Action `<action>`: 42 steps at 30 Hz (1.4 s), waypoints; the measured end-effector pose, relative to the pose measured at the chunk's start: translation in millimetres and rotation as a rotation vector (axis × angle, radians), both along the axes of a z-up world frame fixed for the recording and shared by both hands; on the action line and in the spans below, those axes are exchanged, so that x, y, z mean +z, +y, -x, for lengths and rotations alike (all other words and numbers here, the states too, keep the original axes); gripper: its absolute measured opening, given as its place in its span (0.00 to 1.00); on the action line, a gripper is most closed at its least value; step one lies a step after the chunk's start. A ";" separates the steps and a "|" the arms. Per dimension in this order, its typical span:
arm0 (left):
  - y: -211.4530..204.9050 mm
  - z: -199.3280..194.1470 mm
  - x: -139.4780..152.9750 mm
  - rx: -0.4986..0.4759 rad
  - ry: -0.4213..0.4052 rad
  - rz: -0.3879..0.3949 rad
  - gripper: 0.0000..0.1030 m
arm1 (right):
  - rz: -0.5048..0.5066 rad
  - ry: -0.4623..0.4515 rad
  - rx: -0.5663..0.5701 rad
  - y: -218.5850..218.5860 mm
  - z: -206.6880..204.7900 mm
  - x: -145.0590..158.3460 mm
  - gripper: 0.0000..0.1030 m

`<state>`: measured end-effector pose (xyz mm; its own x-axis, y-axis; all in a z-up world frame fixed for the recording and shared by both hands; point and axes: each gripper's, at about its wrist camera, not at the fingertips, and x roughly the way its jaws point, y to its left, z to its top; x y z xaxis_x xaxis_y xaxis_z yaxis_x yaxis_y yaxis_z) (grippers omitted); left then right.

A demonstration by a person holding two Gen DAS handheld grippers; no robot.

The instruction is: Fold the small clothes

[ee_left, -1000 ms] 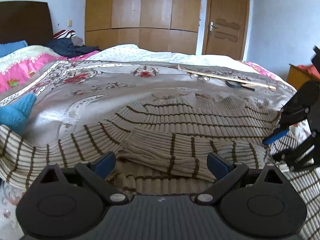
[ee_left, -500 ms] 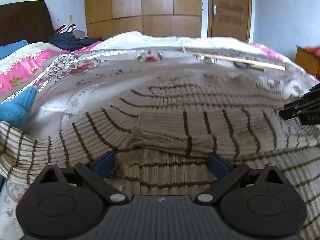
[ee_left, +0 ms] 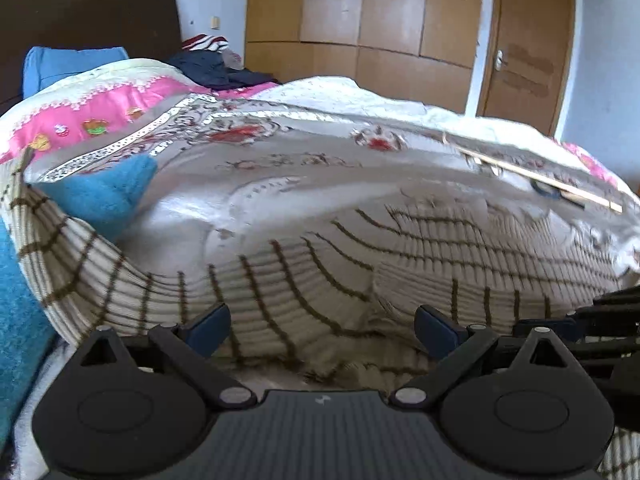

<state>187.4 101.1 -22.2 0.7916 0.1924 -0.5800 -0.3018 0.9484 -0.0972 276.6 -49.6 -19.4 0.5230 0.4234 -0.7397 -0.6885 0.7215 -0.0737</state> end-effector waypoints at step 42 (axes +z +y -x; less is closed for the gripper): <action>5.8 0.8 2.6 -0.002 -0.048 -0.004 1.00 | -0.166 -0.055 -0.257 -74.3 40.4 28.2 0.19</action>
